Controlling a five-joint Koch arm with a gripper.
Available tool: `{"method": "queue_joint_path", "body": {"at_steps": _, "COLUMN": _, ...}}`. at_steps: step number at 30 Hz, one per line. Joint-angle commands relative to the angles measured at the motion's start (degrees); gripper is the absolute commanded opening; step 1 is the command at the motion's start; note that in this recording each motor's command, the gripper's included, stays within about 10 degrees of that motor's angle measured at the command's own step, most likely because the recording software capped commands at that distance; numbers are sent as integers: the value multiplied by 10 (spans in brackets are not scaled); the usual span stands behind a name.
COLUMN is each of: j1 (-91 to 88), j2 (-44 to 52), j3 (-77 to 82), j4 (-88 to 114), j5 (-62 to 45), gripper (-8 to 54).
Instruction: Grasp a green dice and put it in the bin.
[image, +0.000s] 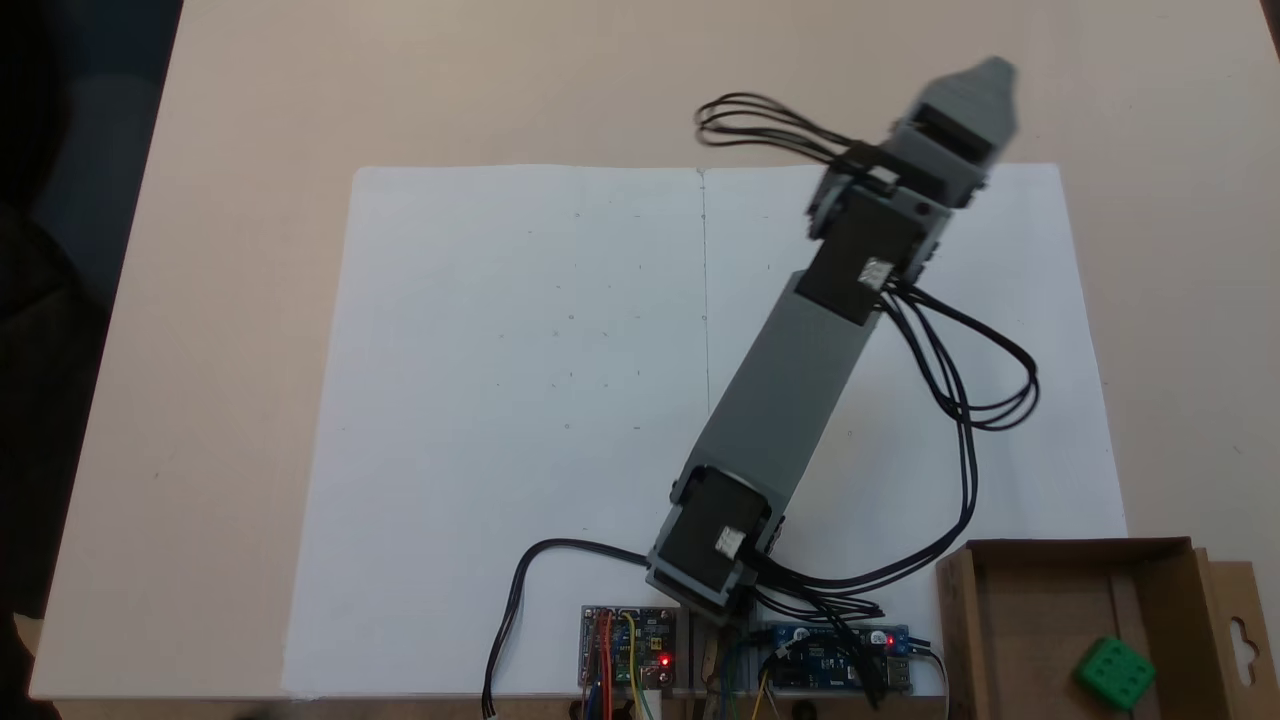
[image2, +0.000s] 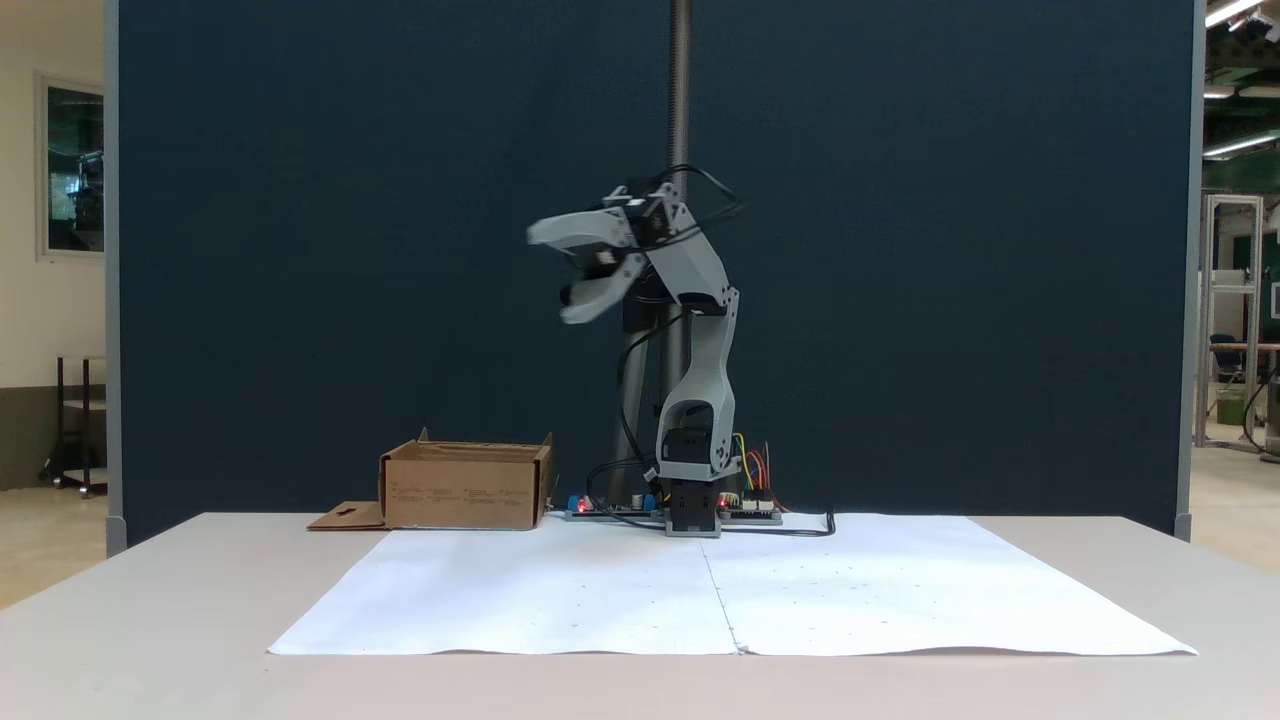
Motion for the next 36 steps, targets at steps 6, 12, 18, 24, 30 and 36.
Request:
{"method": "queue_joint_path", "body": {"at_steps": 6, "j1": -126, "j2": 76, "j3": 130, "j4": -146, "j5": 40, "gripper": 439}}
{"method": "queue_joint_path", "body": {"at_steps": 12, "j1": -179, "j2": 144, "j3": 350, "j4": -261, "j5": 39, "gripper": 439}}
{"method": "queue_joint_path", "body": {"at_steps": 18, "j1": -227, "j2": 210, "j3": 615, "j4": -385, "j5": -14, "gripper": 438}}
{"method": "queue_joint_path", "body": {"at_steps": 24, "j1": -236, "j2": 260, "j3": 795, "j4": -495, "j5": -30, "gripper": 438}}
{"method": "queue_joint_path", "body": {"at_steps": 30, "j1": -236, "j2": 286, "j3": 937, "j4": -621, "j5": -28, "gripper": 434}}
{"method": "queue_joint_path", "body": {"at_steps": 36, "j1": -236, "j2": 292, "j3": 1022, "j4": -801, "j5": -26, "gripper": 436}}
